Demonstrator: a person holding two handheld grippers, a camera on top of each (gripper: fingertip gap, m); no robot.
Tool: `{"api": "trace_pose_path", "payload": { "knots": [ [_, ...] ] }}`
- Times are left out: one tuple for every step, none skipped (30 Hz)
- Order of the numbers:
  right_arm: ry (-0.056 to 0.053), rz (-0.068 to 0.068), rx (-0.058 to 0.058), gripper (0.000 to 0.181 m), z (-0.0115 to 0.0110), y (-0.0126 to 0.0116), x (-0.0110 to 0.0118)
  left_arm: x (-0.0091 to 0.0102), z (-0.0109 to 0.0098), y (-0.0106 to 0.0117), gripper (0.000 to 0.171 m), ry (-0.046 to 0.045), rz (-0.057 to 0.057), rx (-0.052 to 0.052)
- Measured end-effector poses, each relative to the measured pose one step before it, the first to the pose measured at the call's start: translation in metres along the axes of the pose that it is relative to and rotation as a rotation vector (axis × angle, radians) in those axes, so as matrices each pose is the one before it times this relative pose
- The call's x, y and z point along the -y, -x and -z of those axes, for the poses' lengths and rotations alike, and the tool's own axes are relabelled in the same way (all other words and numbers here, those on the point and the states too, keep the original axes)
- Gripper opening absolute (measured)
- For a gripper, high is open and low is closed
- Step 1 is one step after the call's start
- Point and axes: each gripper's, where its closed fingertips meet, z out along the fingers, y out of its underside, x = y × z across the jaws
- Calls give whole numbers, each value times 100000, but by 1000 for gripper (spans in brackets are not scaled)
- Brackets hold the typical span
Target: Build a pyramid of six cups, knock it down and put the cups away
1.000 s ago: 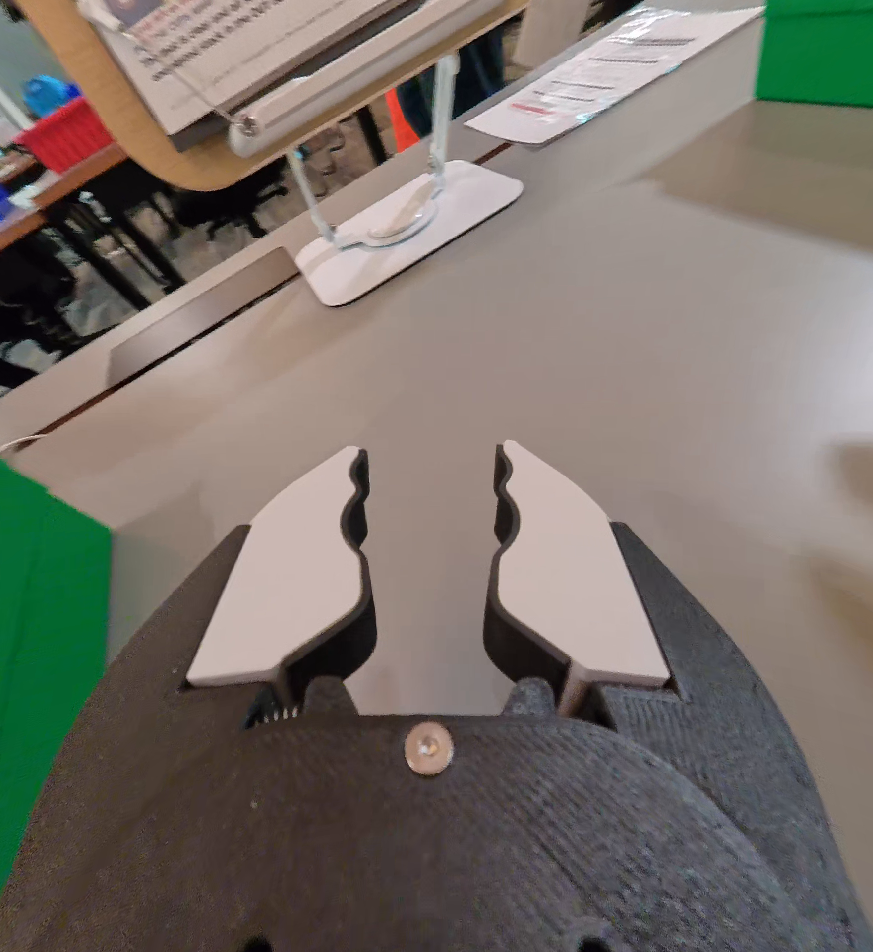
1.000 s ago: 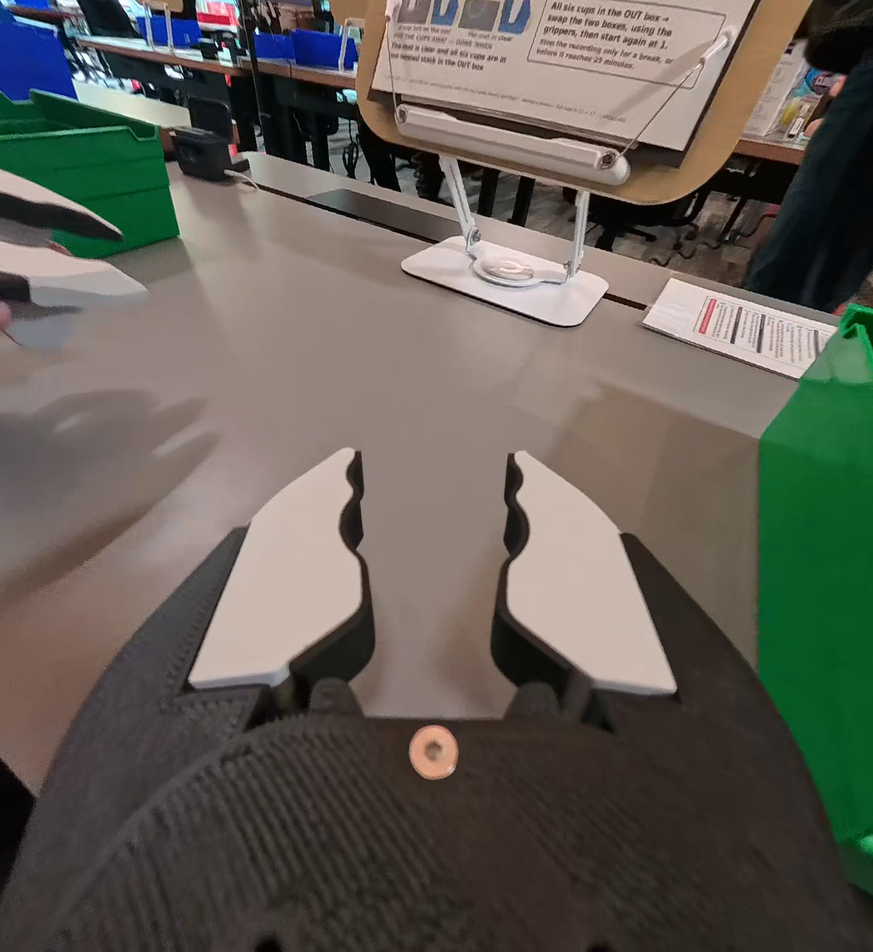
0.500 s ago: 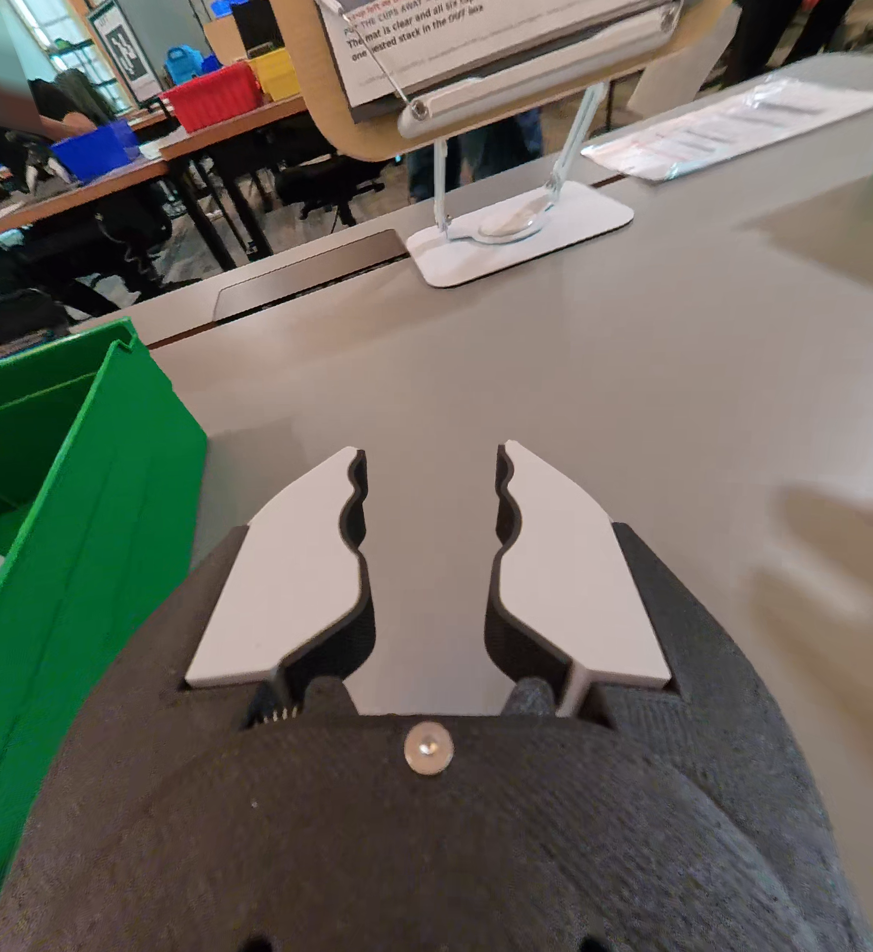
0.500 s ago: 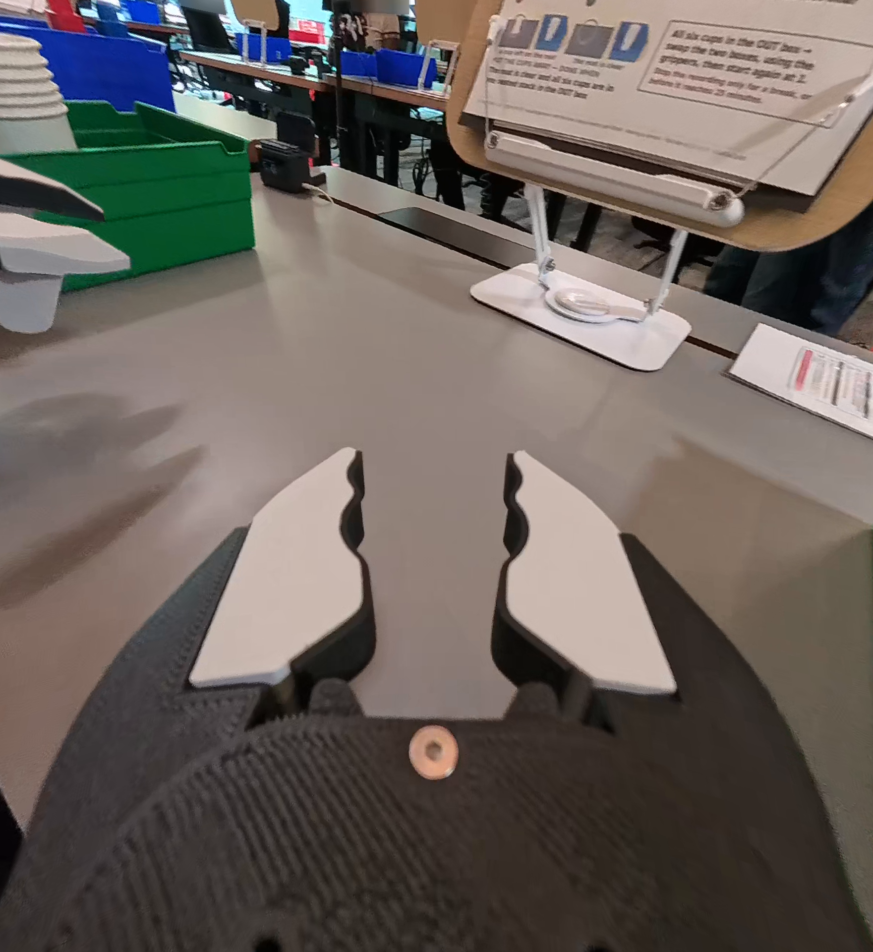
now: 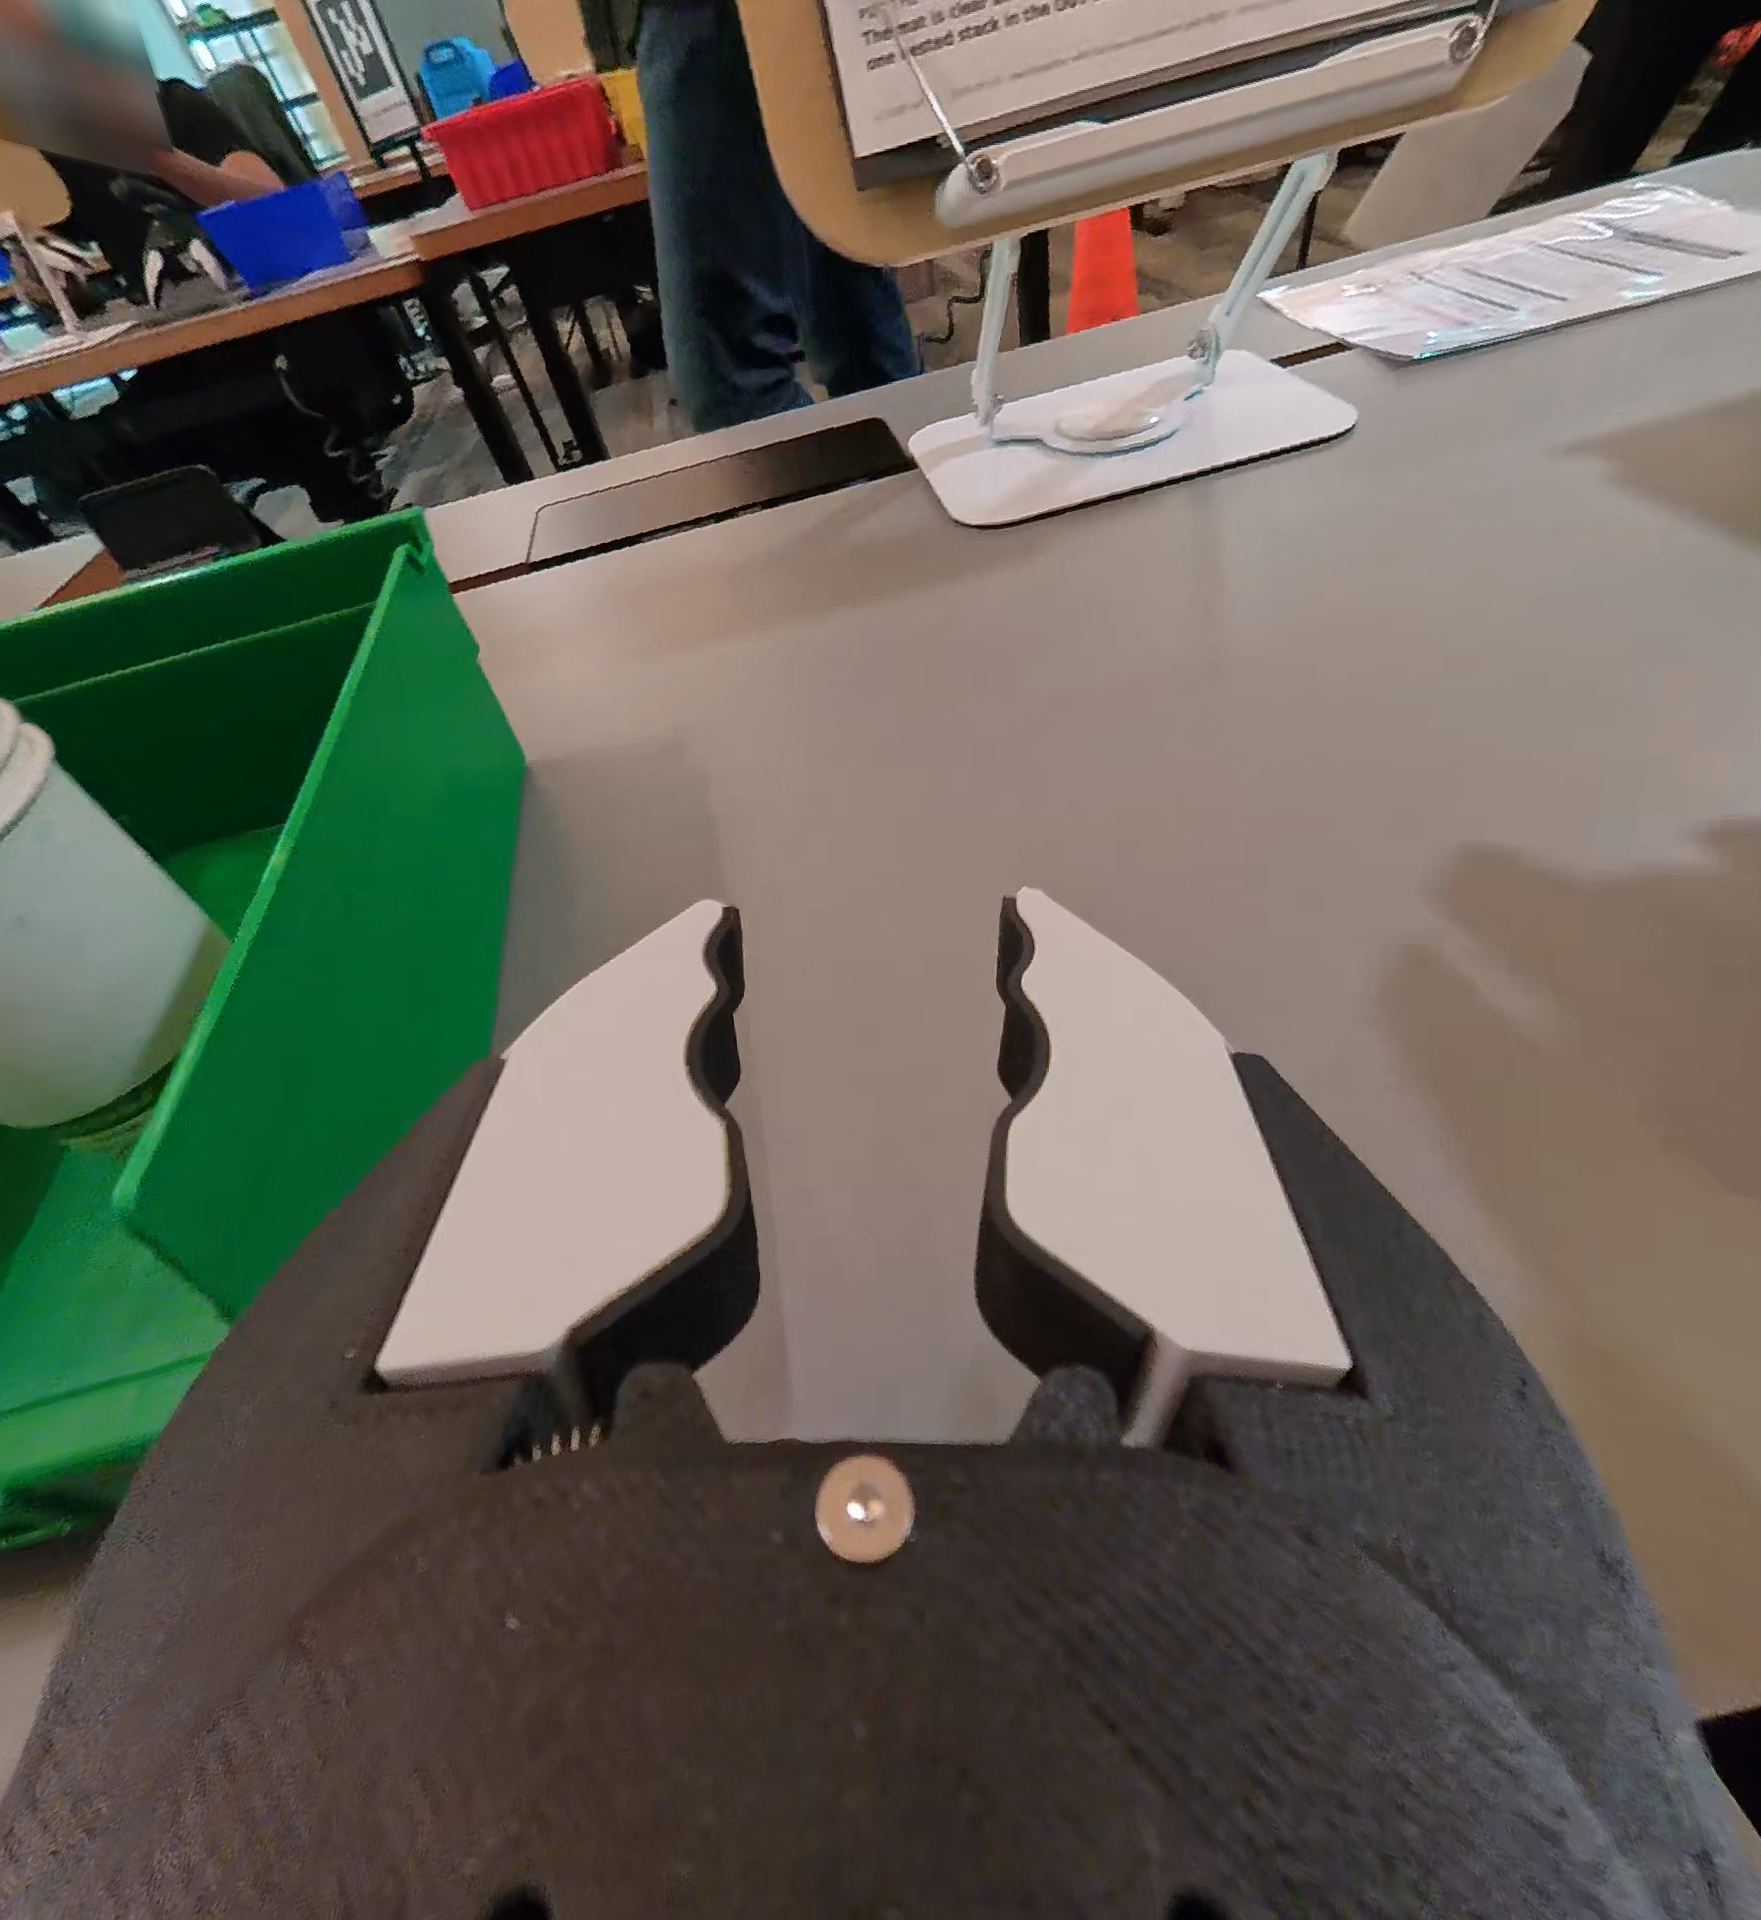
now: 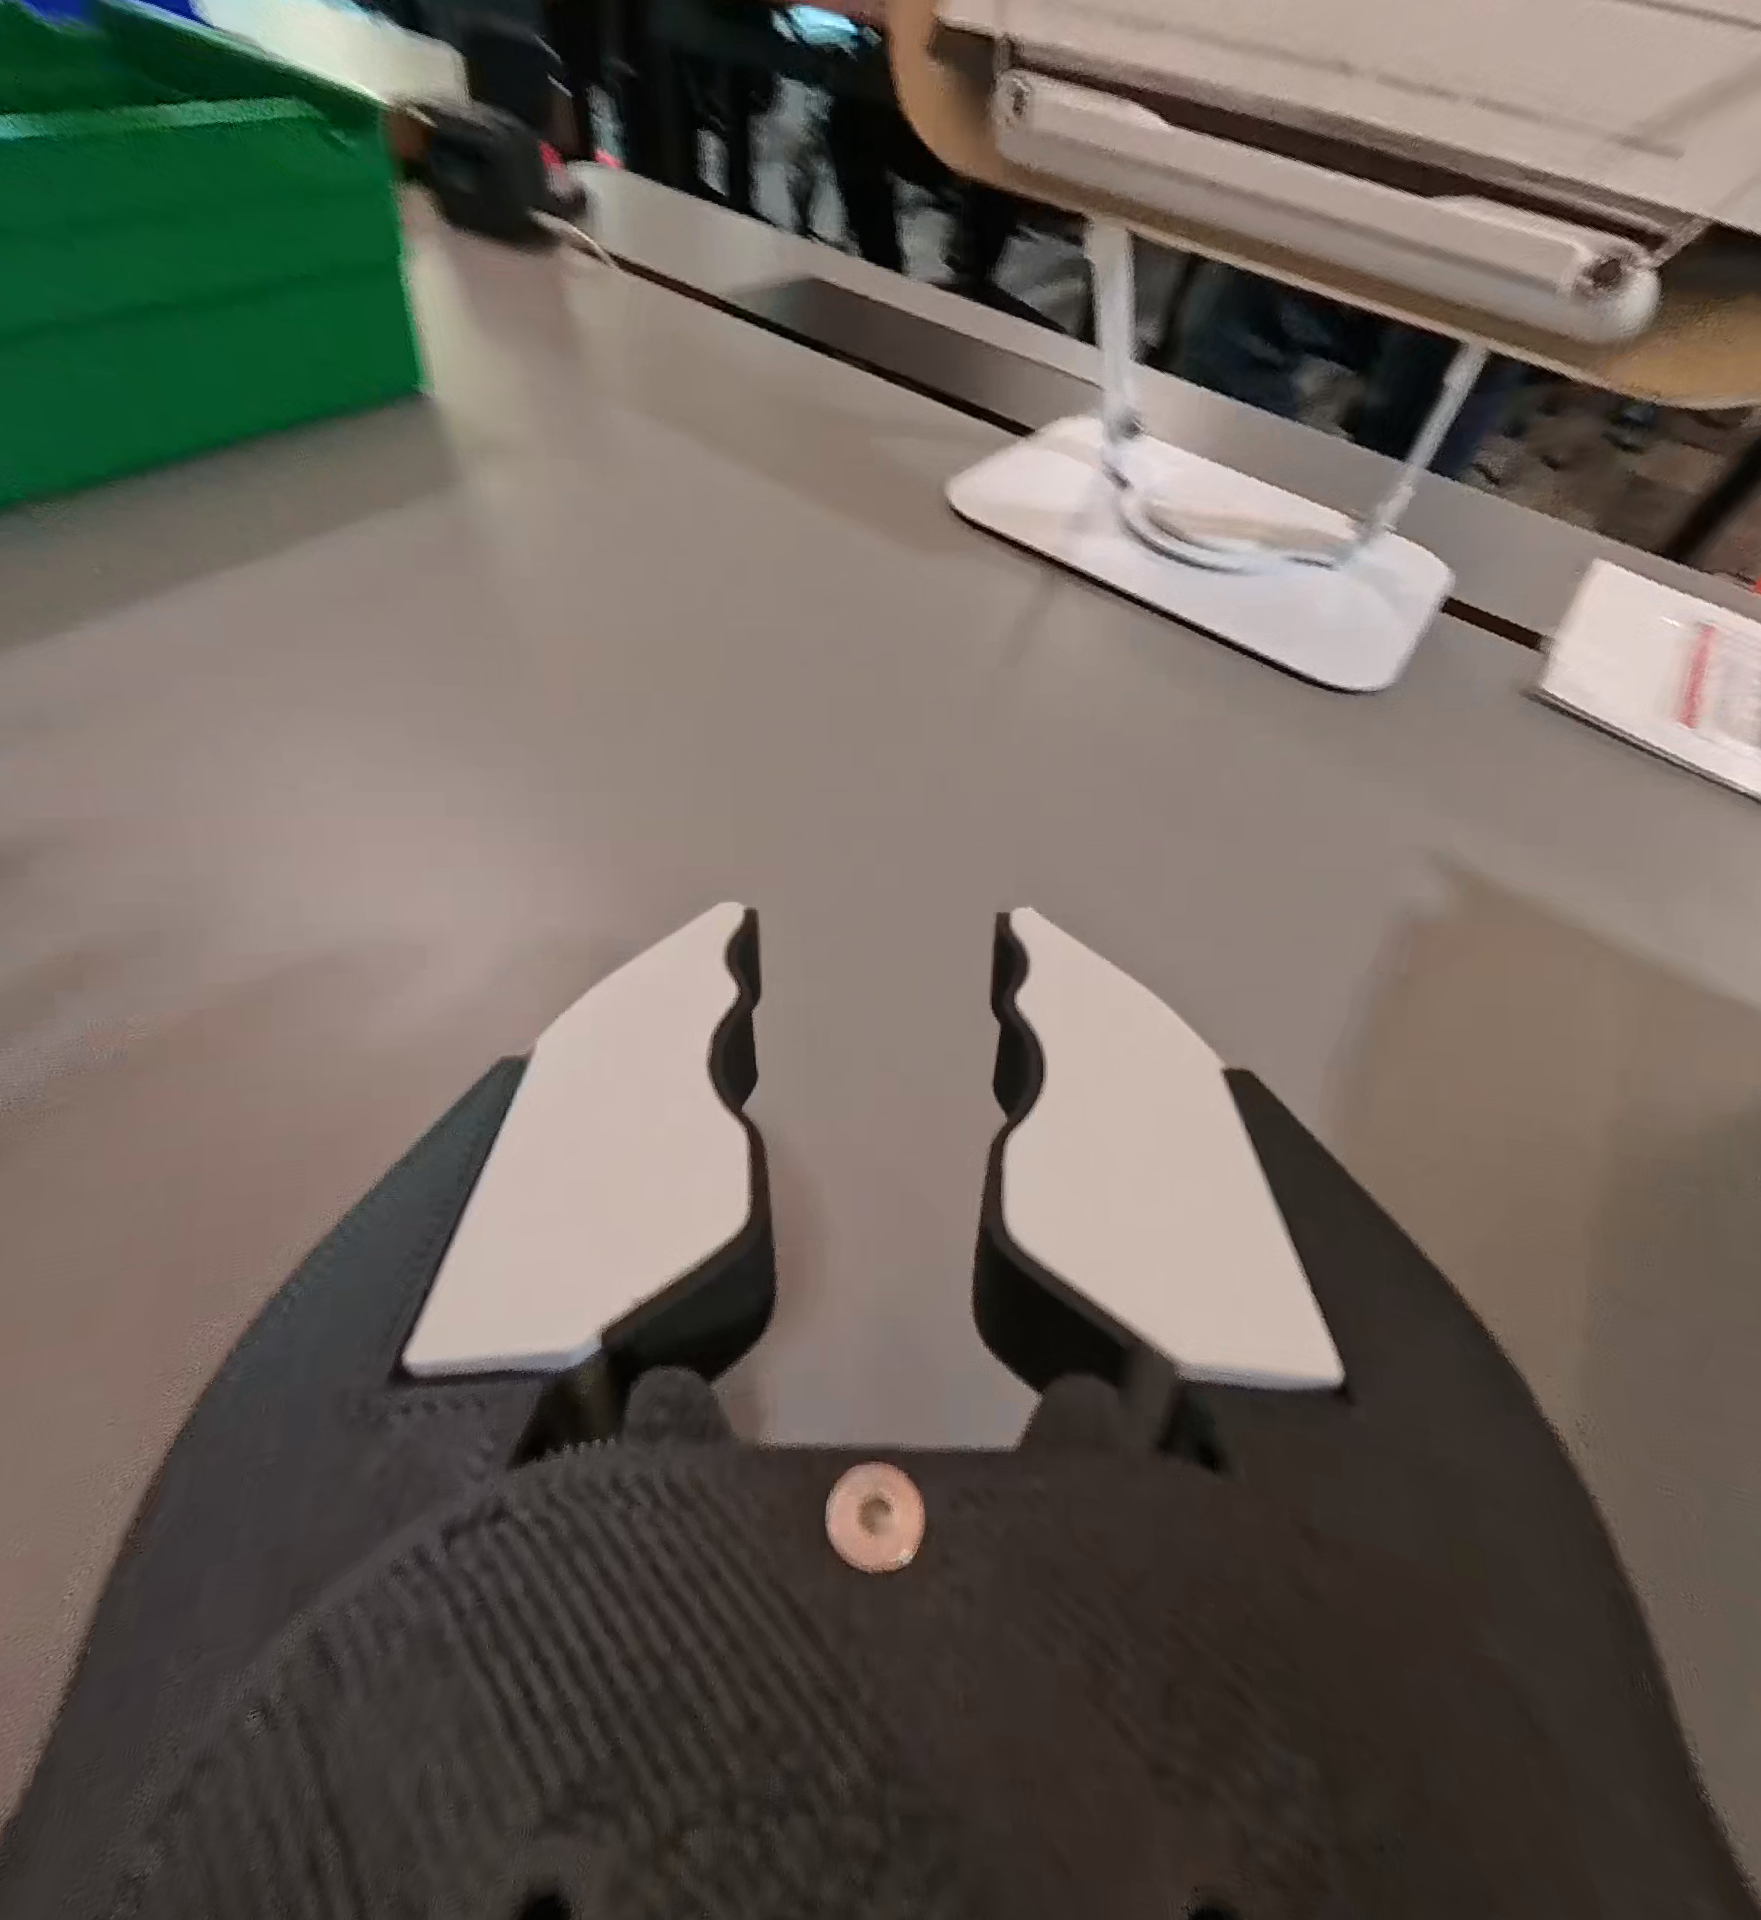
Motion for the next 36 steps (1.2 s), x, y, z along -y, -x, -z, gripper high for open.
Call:
{"api": "trace_pose_path", "payload": {
  "knots": [
    [2021, 218, -4610, 45, -297, -733, -224, -156, 266, 237, 48, 277, 493, 733],
    [1025, -938, -4106, 44, -221, -684, -70, -142, 258, 242, 48, 285, 492, 804],
    [516, -1335, -1832, 43, -188, -385, 39, -131, 242, 216, 48, 252, 420, 689],
    [87, -1273, 272, 43, -146, -72, 76, -121, 221, 170, 48, 172, 358, 509],
    [-35, -1140, 717, 43, -135, 38, 84, -108, 205, 150, 48, 119, 290, 455],
    [-44, -700, 809, 43, -118, 102, 78, -87, 179, 127, 47, 64, 194, 496],
    [-224, -130, 971, 43, -105, 192, 103, -61, 134, 122, 47, 71, 139, 519],
    [-415, 211, 878, 43, -65, 216, 112, -65, 105, 78, 47, 141, 101, 368],
    [-522, 334, 825, 43, -65, 241, 126, -78, 88, 52, 47, 226, 28, 198],
    [-568, 371, 1005, 43, -47, 286, 137, -84, 77, 23, 47, 261, -63, 155],
    [-627, 316, 1183, 43, -39, 303, 128, -60, 72, 25, 47, 164, -168, 173],
    [-684, 172, 1200, 43, -26, 290, 137, -31, 89, 14, 47, 55, -203, 137],
    [-674, 85, 1389, 43, -19, 291, 131, -30, 64, 15, 47, 6, -131, 106],
    [-671, -23, 1518, 42, -4, 292, 123, -22, 59, 9, 47, 21, -8, 30],
    [-654, -136, 1315, 41, 21, 242, 120, -25, 28, -8, 46, 23, 76, -135],
    [-847, -236, 747, 38, 48, 142, 149, -24, 12, 6, 46, 63, 102, -29],
    [-980, -176, 458, 37, 75, 74, 174, -2, -7, 15, 46, 24, 57, 66],
    [-875, 9, 503, 34, 74, 55, 143, 11, -23, -3, 46, -58, 85, -70],
    [-823, 28, 346, 30, 71, 7, 127, 9, -21, -29, 46, -37, 108, -254],
    [-734, -38, 269, 25, 64, -3, 99, -20, -28, -51, 46, 93, 50, -282],
    [-598, -15, 733, 15, 53, 51, 88, -7, -20, -26, 46, 40, -55, -159],
    [-463, -52, 1447, 0, 27, 143, 72, 13, -6, -26, 46, -73, -101, -101],
    [-110, -332, 2807, 0, -30, 319, 40, 26, -5, -19, 45, -111, -53, -114],
    [742, -904, 3508, 0, -87, 427, -34, 6, -3, -32, 44, -43, -11, -254],
    [1338, -1757, 2860, 0, -125, 345, -135, -32, -7, -45, 43, 121, -7, -335],
    [1126, -2288, 1437, 0, -122, 151, -140, -29, 0, -41, 42, 175, -65, -349],
    [642, -2121, 205, 0, -72, -16, -111, -17, -6, -44, 40, 93, -97, -309],
    [505, -1425, -505, 0, -19, -122, -102, 2, 14, -10, 39, -77, -19, -149],
    [193, -639, -696, 0, 30, -152, -45, 15, 16, -6, 39, -101, 42, -96],
    [-459, -233, -612, 0, 75, -140, 49, 14, 7, 6, 38, -99, 98, -128],
    [-830, -245, -380, 2, 102, -102, 101, 8, 10, 18, 38, -73, 161, -76],
    [-690, -429, 241, 10, 85, -8, 93, 3, -11, 10, 37, -41, 163, -66],
    [-365, -749, 385, 15, 45, 18, 42, -2, -8, 1, 37, -6, 154, -141],
    [-175, -941, 272, 17, 22, 10, 20, -19, -7, -9, 37, 66, 118, -154],
    [-71, -835, 383, 19, 0, 45, 4, -17, -15, -7, 37, 103, -4, -65],
    [48, -584, 425, 20, -8, 46, -18, -3, 2, 4, 37, 37, -105, 49]
  ]
}}
